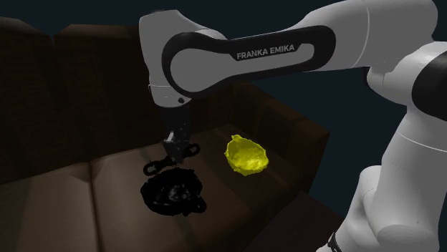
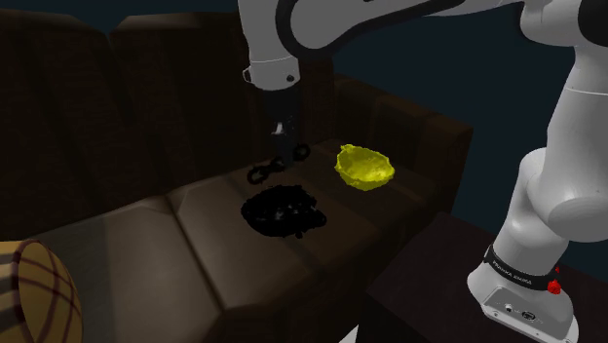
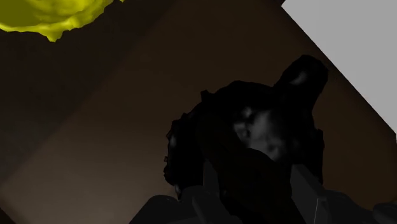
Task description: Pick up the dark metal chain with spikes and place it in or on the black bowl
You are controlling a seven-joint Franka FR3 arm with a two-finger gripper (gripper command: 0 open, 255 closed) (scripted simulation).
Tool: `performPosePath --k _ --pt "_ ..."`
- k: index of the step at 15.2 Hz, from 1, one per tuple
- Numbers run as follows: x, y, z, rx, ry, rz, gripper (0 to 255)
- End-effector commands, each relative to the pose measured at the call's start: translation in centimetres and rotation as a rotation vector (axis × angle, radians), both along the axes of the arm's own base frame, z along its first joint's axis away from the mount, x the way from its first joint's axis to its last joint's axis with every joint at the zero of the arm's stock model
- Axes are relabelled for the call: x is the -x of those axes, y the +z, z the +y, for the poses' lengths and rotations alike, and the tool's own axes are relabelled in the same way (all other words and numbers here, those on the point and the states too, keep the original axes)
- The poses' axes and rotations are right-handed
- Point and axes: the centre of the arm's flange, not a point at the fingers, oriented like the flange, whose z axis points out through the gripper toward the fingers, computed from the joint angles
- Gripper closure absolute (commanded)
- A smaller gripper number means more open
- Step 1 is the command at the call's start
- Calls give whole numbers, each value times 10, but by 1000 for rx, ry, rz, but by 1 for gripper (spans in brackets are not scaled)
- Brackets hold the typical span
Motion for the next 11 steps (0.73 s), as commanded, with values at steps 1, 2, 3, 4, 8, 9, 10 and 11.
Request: performPosePath --k 1,2,3,4,8,9,10,11 --pt "3 -10 2 0 -1 0 255" --pt "3 -15 2 0 -1 0 255" --pt "3 -20 2 0 -1 0 255" --pt "3 -26 2 0 -1 0 255" --pt "3 -47 2 0 -1 0 255" --pt "3 -52 2 0 -1 0 255" --pt "3 -57 2 0 -1 0 255" --pt "3 -63 2 0 -1 0 255"
